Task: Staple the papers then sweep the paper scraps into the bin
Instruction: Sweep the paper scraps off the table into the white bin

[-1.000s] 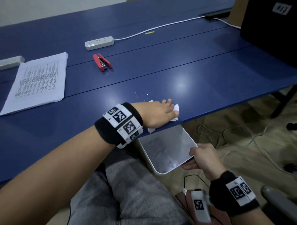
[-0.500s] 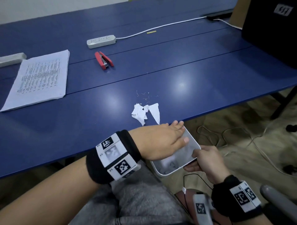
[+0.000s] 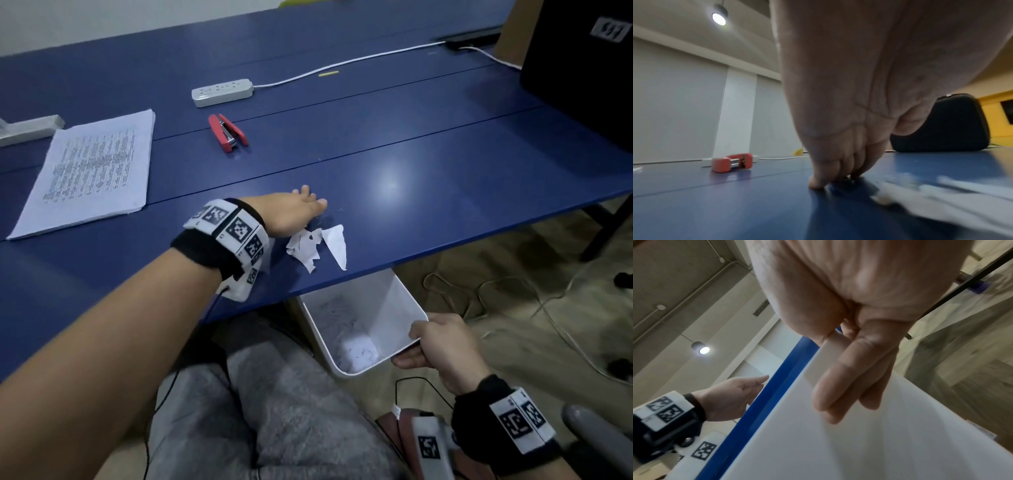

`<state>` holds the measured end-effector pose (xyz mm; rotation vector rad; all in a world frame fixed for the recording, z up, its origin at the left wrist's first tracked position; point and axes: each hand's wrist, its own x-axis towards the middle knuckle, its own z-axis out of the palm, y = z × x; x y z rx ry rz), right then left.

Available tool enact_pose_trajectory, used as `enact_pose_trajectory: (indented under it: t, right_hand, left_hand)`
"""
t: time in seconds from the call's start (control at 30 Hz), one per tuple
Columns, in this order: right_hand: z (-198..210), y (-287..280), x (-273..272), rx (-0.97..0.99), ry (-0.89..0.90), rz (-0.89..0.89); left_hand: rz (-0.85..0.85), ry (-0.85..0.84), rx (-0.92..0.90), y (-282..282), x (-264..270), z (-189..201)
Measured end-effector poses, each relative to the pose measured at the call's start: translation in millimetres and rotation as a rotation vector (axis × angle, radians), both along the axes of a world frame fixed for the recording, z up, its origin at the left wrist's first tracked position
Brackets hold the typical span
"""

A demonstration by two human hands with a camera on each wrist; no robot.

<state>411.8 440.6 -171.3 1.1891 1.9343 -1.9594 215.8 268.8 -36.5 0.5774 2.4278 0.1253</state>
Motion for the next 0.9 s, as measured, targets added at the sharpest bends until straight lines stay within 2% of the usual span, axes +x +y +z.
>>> enact_pose_trajectory:
  t: [0.37, 0.67, 0.77, 0.9]
  right_hand:
    - [1, -7, 5, -0.027, 0.009, 0.006]
    - [1, -6, 4, -0.046, 0.018, 0.0]
    - [2, -6, 6, -0.049, 0.012, -0.005]
    - [5, -8, 4, -0.046, 0.008, -0.003]
  left_hand:
    - [-0.186, -0.065, -0.021, 6, 72, -12]
    - [-0.282, -0.105, 0.049, 7, 123, -11]
    - [-0.274, -0.039, 0.04, 11, 106, 3]
    - [-0.137, 0.116, -0.006, 18, 43, 8]
